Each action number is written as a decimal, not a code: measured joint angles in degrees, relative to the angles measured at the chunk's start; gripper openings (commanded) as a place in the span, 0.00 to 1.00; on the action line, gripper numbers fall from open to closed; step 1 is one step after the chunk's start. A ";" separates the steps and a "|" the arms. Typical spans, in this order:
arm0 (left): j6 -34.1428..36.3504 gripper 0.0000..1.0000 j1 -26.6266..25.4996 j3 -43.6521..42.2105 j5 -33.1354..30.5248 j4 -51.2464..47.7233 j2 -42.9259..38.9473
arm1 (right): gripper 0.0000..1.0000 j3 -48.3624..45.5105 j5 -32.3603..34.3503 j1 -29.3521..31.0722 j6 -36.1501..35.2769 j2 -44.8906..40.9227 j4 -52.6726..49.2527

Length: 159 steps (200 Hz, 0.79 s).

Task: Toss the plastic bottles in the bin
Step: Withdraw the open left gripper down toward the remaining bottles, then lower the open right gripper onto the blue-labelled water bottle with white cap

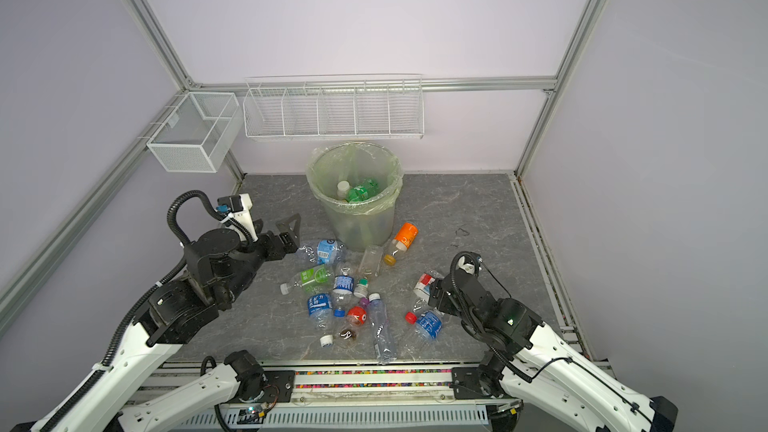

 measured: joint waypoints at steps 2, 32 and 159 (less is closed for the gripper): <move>-0.20 0.99 0.00 -0.31 0.02 -0.15 -0.22 | 0.88 0.00 -0.11 0.00 0.00 0.09 0.02; -2.75 0.98 0.00 -3.91 0.70 -1.88 -3.19 | 0.88 0.00 -1.20 0.00 0.39 2.14 0.13; -8.98 0.97 0.00 -10.54 1.73 -5.40 -8.17 | 0.88 -5.38 -8.52 0.20 6.23 6.88 3.61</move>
